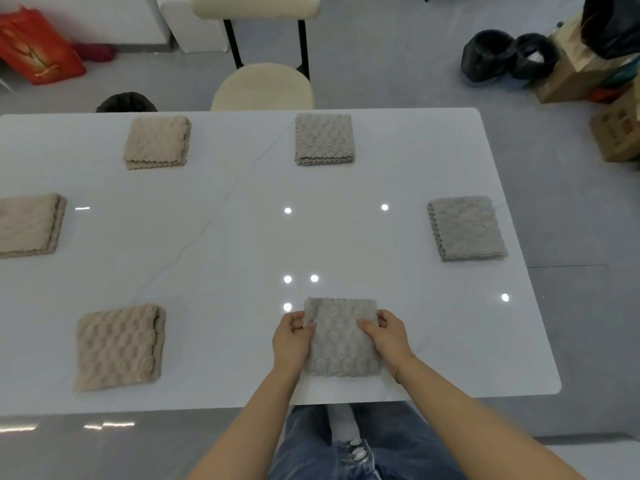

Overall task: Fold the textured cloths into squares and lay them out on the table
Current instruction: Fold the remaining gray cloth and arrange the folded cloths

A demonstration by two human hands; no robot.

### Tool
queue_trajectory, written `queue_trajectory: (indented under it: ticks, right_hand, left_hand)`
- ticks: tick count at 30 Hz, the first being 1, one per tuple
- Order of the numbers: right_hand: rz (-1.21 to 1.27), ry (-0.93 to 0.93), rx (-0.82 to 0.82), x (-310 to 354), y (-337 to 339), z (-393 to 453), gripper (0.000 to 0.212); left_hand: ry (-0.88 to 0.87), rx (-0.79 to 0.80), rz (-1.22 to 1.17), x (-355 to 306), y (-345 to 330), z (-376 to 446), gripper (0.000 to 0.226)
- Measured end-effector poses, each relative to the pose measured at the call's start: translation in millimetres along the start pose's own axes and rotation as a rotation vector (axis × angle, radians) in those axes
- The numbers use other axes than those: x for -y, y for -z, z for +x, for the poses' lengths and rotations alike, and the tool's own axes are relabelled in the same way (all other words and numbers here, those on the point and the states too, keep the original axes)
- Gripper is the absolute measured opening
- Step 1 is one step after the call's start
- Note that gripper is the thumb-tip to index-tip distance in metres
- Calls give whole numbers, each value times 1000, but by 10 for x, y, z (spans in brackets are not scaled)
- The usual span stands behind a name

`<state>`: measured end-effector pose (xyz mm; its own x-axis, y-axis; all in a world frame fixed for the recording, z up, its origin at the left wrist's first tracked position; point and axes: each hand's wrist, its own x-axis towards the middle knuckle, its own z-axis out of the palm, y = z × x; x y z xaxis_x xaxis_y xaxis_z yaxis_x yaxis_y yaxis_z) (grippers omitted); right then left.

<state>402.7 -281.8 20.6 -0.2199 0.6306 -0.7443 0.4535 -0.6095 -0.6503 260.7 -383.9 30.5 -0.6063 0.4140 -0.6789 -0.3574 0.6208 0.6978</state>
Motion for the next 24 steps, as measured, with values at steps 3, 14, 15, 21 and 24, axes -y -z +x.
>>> queue_trajectory:
  ticks: [3,14,15,21,24]
  right_hand:
    - [-11,20,-19,-5,-32,12,37]
    - [-158,270,-95,-19,-11,-170,30]
    - [-176,256,-95,-48,14,-173,33]
    - [-193,190,-108,-129,27,-135,35]
    - [-198,191,-119,-129,-49,-143,31]
  left_hand:
    - [-2,-12,-8,16,50,35,25]
    - [-606,-75,533,20,161,-46,42]
    - [-680,-39,596,16,139,-69,39]
    - [-883,107,1181,362,-37,-21,52]
    - [-816,139,1243,503,48,60,55]
